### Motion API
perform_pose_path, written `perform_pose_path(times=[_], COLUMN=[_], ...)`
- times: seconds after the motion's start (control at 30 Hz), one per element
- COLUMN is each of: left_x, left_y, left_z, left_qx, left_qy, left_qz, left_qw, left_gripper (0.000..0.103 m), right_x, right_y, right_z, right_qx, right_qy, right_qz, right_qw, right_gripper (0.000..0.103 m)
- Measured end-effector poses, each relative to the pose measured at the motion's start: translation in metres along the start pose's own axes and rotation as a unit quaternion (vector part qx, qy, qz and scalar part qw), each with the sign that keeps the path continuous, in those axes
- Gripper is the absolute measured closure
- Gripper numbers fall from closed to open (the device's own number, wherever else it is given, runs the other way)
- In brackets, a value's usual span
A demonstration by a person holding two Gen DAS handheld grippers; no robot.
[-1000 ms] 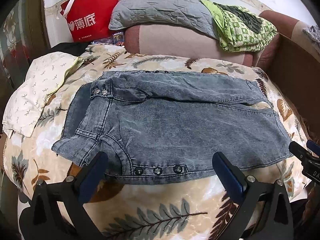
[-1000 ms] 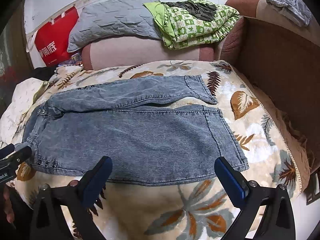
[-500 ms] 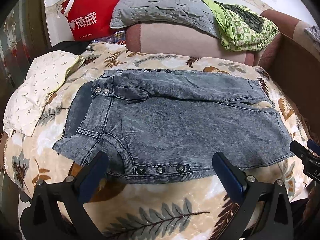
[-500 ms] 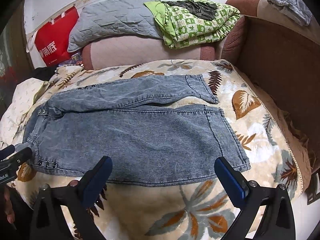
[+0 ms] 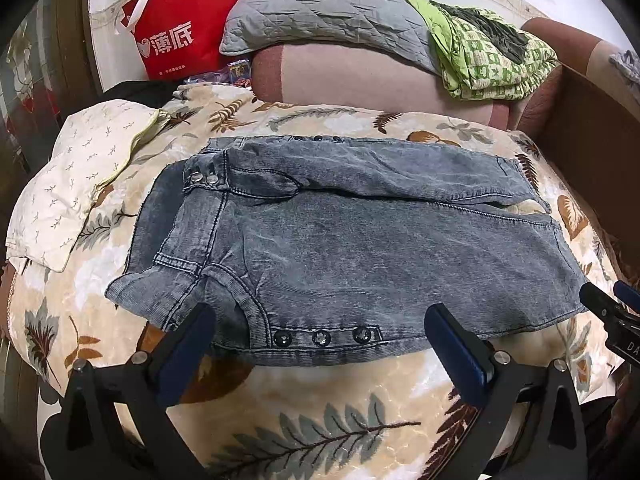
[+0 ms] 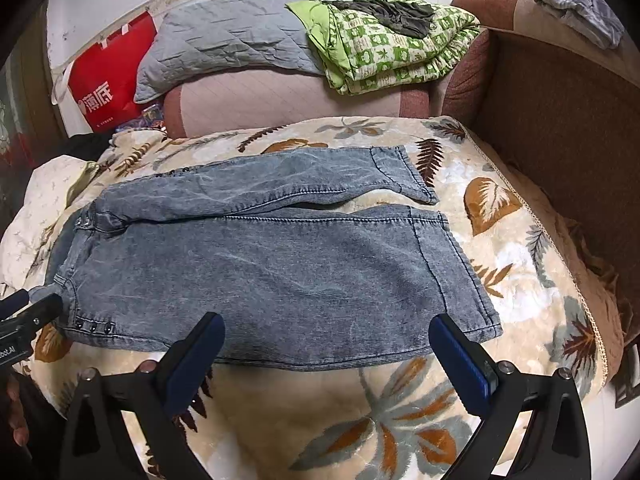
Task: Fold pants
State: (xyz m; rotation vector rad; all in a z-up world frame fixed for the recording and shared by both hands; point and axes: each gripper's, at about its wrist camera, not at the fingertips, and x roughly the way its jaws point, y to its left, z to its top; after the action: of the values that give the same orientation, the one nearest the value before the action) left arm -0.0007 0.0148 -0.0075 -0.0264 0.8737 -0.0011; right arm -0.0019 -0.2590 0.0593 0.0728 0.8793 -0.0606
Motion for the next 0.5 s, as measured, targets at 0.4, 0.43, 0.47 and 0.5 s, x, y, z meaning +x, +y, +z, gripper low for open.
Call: perform_pose_path(times=[0.4, 0.43, 0.47, 0.5], left_x=[0.013, 0.014, 0.015, 0.018], left_y=[0.023, 0.027, 0.034, 0.043], left_z=[0.002, 0.003, 0.003, 0.004], left_qx=[-0.008, -0.011, -0.015, -0.022], left_qy=[0.019, 0.019, 0.019, 0.021], left_qz=[0.003, 0.005, 0.007, 0.010], left_qw=[0.9998, 0.9997, 0.9997, 0.9995], left_gripper=[0.000, 0.000, 0.000, 0.000], right_x=[0.009, 0.009, 0.010, 0.013], right_y=[-0.050, -0.064, -0.076, -0.095], right_z=[-0.009, -0.011, -0.013, -0.015], right_qx=[0.053, 0.070, 0.084, 0.111], right_qy=[0.032, 0.034, 0.038, 0.048], right_qz=[0.004, 0.001, 0.000, 0.005], right_qw=[0.998, 0.997, 0.996, 0.993], right_gripper=[0.000, 0.000, 0.000, 0.000])
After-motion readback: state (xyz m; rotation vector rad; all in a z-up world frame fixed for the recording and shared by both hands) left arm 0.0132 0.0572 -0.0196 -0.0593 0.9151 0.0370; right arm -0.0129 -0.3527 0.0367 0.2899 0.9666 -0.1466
